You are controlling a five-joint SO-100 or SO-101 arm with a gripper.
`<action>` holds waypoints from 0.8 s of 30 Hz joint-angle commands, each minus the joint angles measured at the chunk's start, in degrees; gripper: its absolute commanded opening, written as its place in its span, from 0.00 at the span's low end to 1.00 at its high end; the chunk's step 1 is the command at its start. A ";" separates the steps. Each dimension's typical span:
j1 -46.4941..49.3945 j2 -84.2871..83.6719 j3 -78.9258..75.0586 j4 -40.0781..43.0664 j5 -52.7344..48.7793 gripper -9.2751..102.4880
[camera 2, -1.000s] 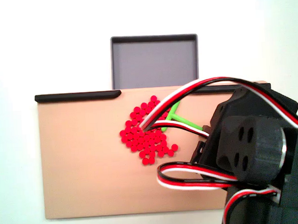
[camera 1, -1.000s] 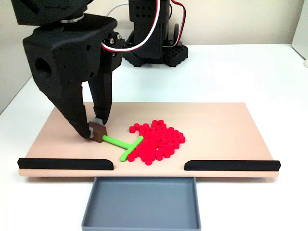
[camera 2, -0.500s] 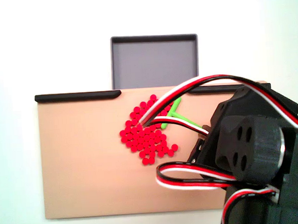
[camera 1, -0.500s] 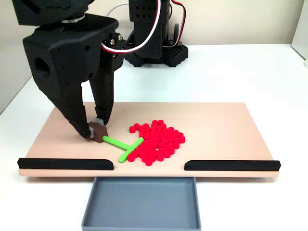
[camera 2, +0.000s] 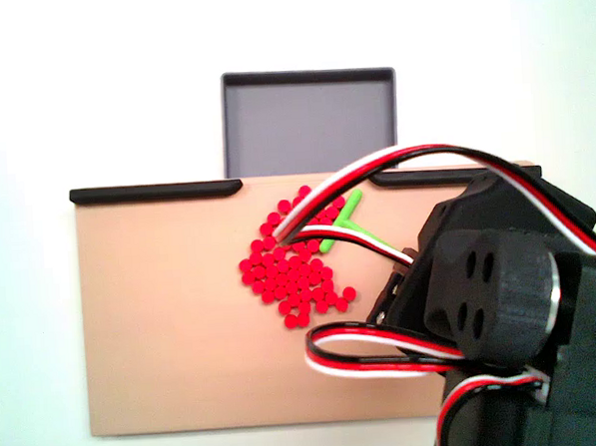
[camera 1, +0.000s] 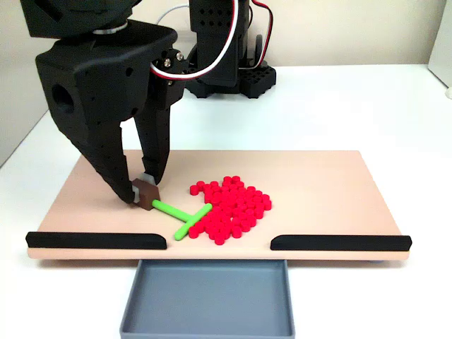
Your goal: Push granules from right to the grey container
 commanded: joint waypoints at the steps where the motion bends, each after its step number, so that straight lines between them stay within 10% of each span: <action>1: -0.44 1.05 -1.93 -0.18 0.88 0.08; 24: -1.05 0.88 -1.93 -0.18 5.63 0.08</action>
